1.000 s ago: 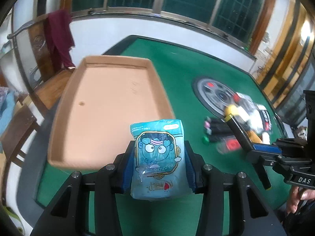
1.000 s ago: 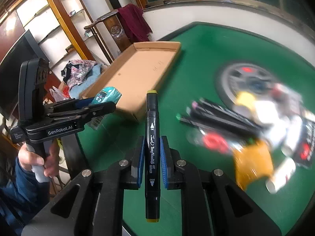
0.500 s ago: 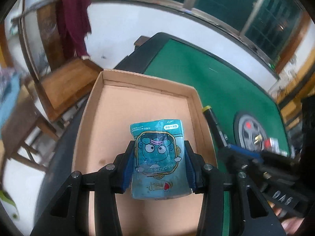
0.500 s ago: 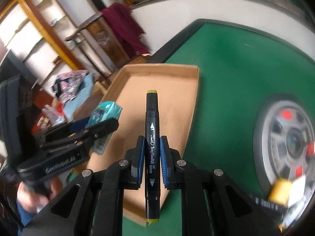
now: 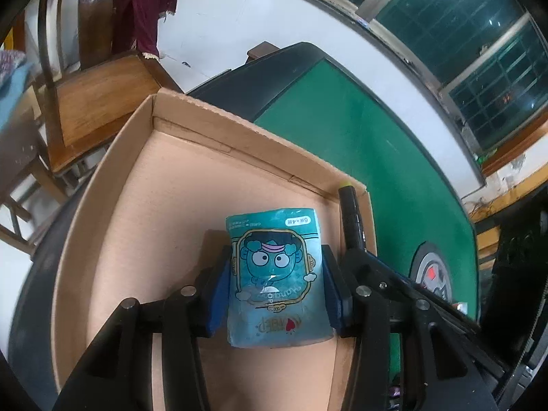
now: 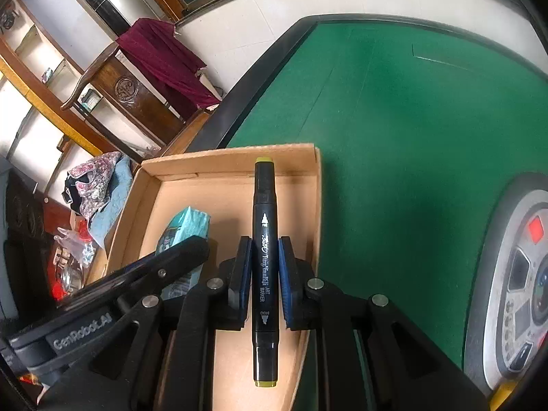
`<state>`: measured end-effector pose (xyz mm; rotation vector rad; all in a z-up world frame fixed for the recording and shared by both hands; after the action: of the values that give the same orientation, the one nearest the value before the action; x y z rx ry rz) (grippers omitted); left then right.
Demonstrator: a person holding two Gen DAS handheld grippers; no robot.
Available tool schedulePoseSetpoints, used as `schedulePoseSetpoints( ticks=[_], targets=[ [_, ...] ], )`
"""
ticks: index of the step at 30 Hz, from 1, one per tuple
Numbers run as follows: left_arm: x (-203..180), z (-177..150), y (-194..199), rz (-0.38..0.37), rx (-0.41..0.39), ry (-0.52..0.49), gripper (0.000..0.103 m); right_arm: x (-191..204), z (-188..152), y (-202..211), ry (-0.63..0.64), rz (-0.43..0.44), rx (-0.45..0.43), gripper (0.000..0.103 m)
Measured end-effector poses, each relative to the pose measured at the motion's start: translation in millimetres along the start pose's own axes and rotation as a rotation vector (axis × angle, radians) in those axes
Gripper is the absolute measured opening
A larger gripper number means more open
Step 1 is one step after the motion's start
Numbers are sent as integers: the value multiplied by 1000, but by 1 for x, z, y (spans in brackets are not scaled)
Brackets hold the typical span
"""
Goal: Organize objects
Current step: 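Lower the blue packet and black marker into the tray and open both grippers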
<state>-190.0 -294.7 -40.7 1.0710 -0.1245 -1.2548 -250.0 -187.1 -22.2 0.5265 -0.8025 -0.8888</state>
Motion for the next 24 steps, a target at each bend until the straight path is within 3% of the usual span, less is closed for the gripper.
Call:
schedulePoseSetpoints(
  ticks=[14,20,24],
  targets=[
    [4,-3,-3,-69,6,45,46,-8,7,-11,-51,10,2,13],
    [-5,-4,10,-108,14,39,46,-9,10,20,-47,35,-47,13],
    [-27,-12,33,-132,-15,-48,46,-14,-1,56,-31,64,-63,13]
  ],
)
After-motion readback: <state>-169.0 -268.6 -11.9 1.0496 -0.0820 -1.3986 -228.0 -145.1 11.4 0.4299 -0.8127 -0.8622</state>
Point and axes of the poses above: each gripper's, at about its wrist camera, not at the fingertips, and y roughly against the way its jaws point, x to its left, z to its top, the point moved 7 cm from there along -y, roughly the way its jaws point, and after that the axes turned 11 degrees about -x, right-handed, at the moved point
